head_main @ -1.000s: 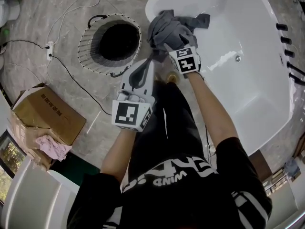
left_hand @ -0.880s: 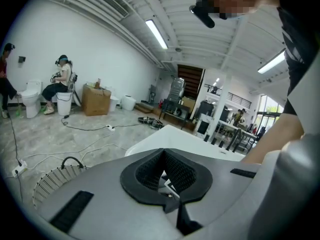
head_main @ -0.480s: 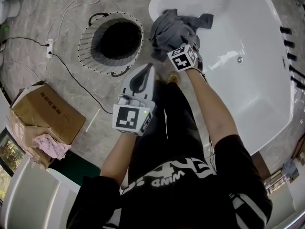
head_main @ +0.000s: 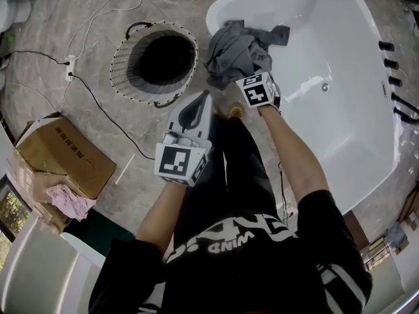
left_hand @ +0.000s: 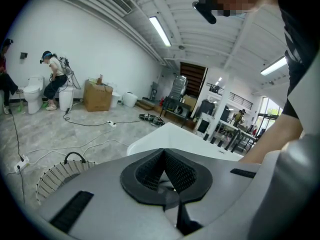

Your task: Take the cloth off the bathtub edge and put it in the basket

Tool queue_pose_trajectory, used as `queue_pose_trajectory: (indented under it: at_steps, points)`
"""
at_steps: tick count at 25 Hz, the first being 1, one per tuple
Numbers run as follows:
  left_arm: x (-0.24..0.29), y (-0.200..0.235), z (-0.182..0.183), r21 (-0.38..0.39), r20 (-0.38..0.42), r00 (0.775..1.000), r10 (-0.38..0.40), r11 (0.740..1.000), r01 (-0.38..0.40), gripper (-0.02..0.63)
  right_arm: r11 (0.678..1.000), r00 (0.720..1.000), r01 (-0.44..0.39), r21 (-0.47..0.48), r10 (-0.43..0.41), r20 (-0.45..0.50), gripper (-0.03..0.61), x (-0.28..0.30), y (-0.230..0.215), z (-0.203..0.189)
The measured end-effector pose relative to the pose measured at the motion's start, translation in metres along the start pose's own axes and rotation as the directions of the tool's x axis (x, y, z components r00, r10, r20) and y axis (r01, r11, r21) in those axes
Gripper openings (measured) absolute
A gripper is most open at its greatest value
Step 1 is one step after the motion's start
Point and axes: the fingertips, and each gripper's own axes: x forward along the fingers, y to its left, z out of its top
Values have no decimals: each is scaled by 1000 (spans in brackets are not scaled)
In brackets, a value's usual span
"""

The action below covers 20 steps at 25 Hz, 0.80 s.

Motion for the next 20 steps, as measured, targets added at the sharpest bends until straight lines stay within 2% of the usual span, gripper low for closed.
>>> queue_pose_trajectory:
  at_steps: [2,3,4,9,14,17,20]
  points:
    - [-4,-2,4,4,-3,1000,-5,1000,5,11,1000,1000,-7,26,7,26,141,-15,0,1]
    - [-5,-3,6,5,-4,1000,-5,1000,5,11,999,999,-12,42,11,39,51,-23,0,1]
    - [-6,-3,8,5,-5,1000,-5,1000,5,11,998,999,-18,57,15,49,41,-30,0,2]
    - [-16,-5,15,-4,-6,1000,7,1000,-7,11,996,995,-16,90,8,95,38,-67,1,-1]
    - [-28,-15,33,10,18,1000,4,1000,-4,11,996,981,-13,93,-6,194,37,-125,-5,26]
    - [-41,-25,46,18,30,1000,-2,1000,1,11,995,962,-11,97,-16,273,37,-172,-7,53]
    - [-55,-35,63,32,53,999,-7,999,6,11,995,926,-13,102,-26,377,37,-227,-10,88]
